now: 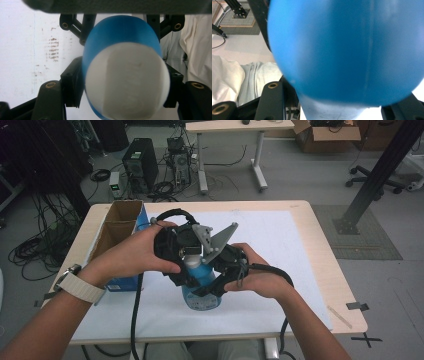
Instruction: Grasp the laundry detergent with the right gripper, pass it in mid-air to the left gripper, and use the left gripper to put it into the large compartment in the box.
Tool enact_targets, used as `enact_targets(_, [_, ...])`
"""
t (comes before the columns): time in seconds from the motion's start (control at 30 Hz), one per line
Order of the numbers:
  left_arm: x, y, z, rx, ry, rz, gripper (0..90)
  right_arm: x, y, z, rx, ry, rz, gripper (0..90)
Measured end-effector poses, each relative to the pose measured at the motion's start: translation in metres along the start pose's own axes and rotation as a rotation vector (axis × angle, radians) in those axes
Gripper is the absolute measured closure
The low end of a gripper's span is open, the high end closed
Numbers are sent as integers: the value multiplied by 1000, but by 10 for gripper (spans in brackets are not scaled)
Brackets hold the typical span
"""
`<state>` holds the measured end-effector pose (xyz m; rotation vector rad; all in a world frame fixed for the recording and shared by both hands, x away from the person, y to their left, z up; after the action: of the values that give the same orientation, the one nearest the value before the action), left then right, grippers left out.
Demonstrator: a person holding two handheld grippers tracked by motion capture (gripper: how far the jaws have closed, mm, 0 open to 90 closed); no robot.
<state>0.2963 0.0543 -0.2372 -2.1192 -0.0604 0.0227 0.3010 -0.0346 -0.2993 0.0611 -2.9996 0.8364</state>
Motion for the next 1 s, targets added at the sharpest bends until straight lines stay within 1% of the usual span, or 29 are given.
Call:
enact_targets(0.23, [0, 0, 1, -2, 1, -4, 374, -1, 1, 0, 1, -2, 2, 441])
enact_targets(0.33, [0, 1, 2, 20, 6, -6, 375, 0, 2, 0, 7, -5, 1, 441])
enact_targets(0.37, [0, 2, 3, 24, 5, -11, 376, -1, 4, 1, 8, -17, 3, 441])
enact_targets(0.5, [0, 1, 3, 15, 1, -14, 377, -1, 4, 1, 2, -10, 3, 441])
enact_targets(0.67, [0, 0, 3, 21, 0, -17, 379, -1, 4, 1, -3, -11, 2, 440])
enact_targets(0.73, [-1, 0, 2, 36, 5, -25, 379, -2, 5, 0, -3, -28, 9, 437])
enact_targets(0.83, [-1, 0, 1, 40, 4, -27, 379, -1, 6, 1, -3, -27, 4, 435])
enact_targets(0.87, [-1, 0, 1, 39, -2, -29, 379, -2, 6, 1, -3, -34, 6, 433])
enact_targets(0.9, [-1, 0, 1, 48, -3, -27, 379, -2, 6, 1, -4, -37, 7, 426])
enact_targets(0.93, [0, 1, 0, 51, -12, -29, 379, -2, 6, 1, -4, -34, 2, 392])
enact_targets(0.97, [1, 1, 0, 56, -19, -31, 379, -1, 5, 3, 7, -11, -3, 330])
enact_targets(1.0, [2, 0, 0, 63, -18, -35, 379, -1, 5, 3, 7, -11, -3, 330])
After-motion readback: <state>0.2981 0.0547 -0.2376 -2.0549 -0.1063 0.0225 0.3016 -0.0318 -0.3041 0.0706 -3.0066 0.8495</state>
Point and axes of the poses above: each handheld gripper's, and its own axes: y roughly forward along the jaws, z roughly out of its underside, x roughly to its left, the point moved 5 cm from there along y, roughly forward along the jaws, and after that the axes turned 13 degrees about -x, right-handed, at the moved point
